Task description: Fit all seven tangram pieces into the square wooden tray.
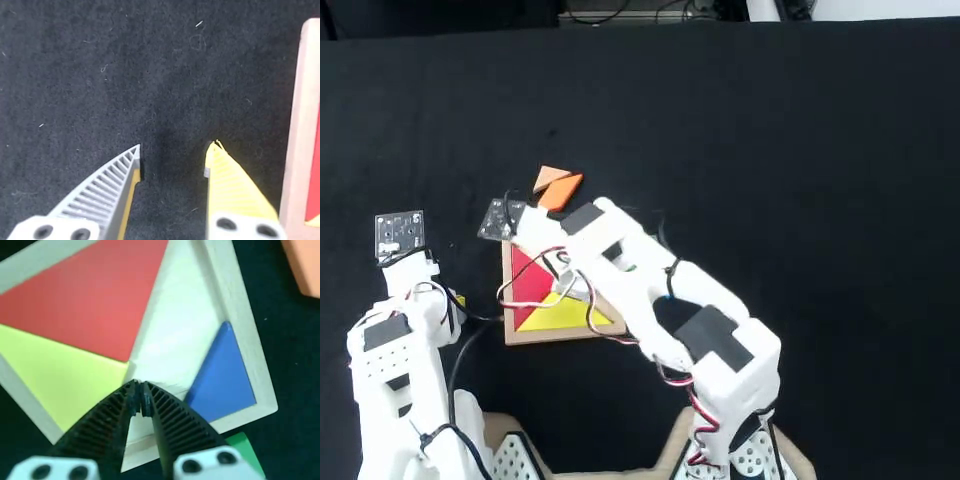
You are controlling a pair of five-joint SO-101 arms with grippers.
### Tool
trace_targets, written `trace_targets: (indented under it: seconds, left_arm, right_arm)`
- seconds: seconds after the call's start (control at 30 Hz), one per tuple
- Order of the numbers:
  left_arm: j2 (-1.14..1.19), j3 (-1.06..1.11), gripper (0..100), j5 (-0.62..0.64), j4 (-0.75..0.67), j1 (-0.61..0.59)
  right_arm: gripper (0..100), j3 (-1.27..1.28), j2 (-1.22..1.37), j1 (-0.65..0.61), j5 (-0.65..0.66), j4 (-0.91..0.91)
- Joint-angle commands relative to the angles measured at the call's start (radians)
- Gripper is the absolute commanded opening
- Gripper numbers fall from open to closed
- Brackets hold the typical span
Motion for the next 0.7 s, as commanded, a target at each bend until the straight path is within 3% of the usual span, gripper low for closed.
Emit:
trace_targets:
  seconds: [0.0,0.3,0.67]
  left_arm:
    - [-0.017,-0.007,21,-0.009,-0.002,-0.002]
    - [-0.017,-0.007,21,-0.009,-0.002,-0.002]
    - [-0.017,-0.007,21,-0.008,-0.002,-0.002]
  right_arm:
    - [1.1,0.016,-0.021,-0.063,0.002,-0.002]
    - [1.1,-0.054,-0.022,0.064,0.006,0.002]
    - [1.1,-0.199,-0.269,0.103,0.003,0.216]
